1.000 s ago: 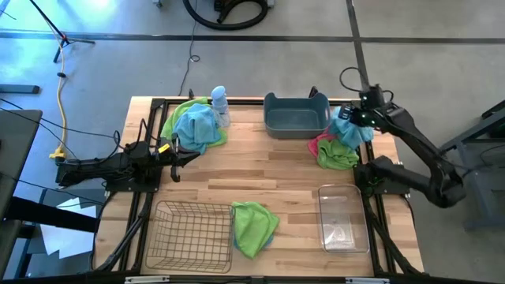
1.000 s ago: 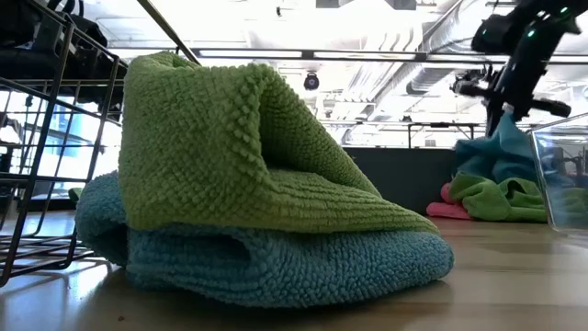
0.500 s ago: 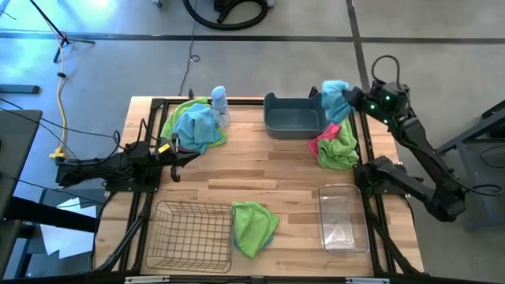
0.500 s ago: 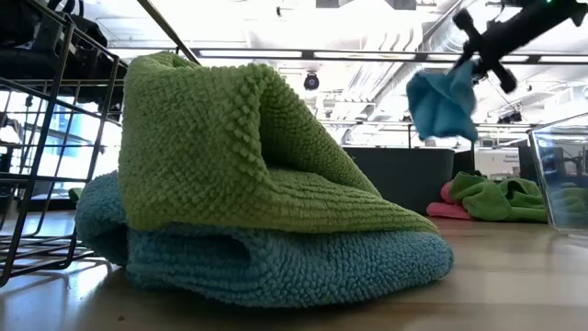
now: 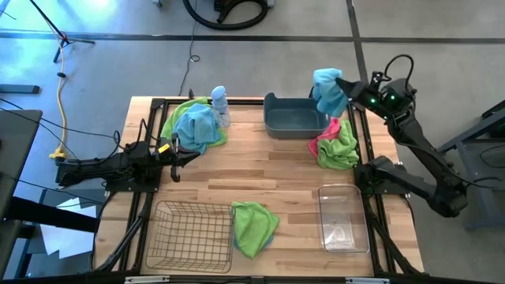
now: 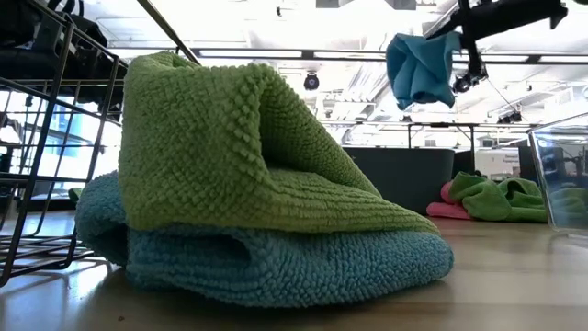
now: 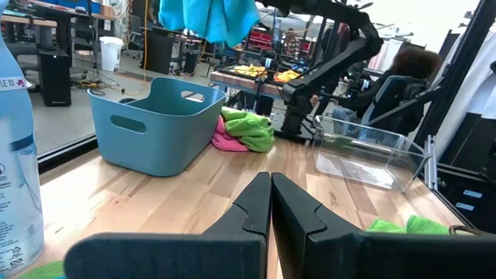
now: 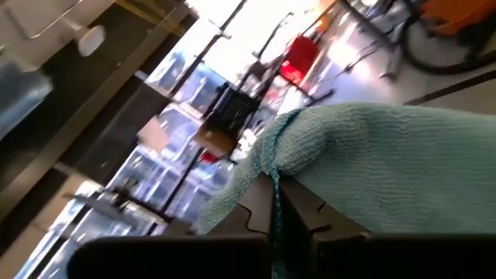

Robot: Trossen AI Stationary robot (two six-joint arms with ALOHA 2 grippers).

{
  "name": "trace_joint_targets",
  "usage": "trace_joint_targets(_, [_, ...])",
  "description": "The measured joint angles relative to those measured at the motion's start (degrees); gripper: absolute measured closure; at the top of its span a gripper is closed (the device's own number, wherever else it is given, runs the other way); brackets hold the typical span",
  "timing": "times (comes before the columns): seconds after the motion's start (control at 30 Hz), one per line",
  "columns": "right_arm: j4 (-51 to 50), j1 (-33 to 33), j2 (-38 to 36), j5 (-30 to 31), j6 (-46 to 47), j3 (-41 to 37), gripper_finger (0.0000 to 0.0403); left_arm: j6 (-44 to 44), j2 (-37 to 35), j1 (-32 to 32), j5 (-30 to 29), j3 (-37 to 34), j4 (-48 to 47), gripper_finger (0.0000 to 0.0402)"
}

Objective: Sort microfiber towel by color & place in baskets
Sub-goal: Put the top right blue towel into the transparent bin

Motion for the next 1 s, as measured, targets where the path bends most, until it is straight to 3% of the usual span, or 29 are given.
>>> trace_joint_targets(0.17, [7.7, 7.0, 4.3, -1.6, -0.1, 0.6, 0.0403, 0.0, 0.0, 0.0, 0.0, 0.0, 0.0, 0.0402])
trace_joint_targets(0.33, [6.9, 13.5, 10.7, -2.1, -4.9, 7.8, 0.0403, 0.0, 0.0, 0.0, 0.0, 0.0, 0.0, 0.0402])
trace_joint_targets(0.73, [-7.0, 24.1, 26.2, -5.4, -21.2, 31.3, 0.0403, 0.0, 0.0, 0.0, 0.0, 0.0, 0.0, 0.0401])
trace_joint_targets(0.9, [-12.6, 25.2, 28.0, -6.4, -23.5, 33.8, 0.0403, 0.0, 0.0, 0.0, 0.0, 0.0, 0.0, 0.0401])
trace_joint_targets(1.0, [-16.3, 26.3, 27.6, -10.1, -25.0, 33.9, 0.0403, 0.0, 0.0, 0.0, 0.0, 0.0, 0.0, 0.0402])
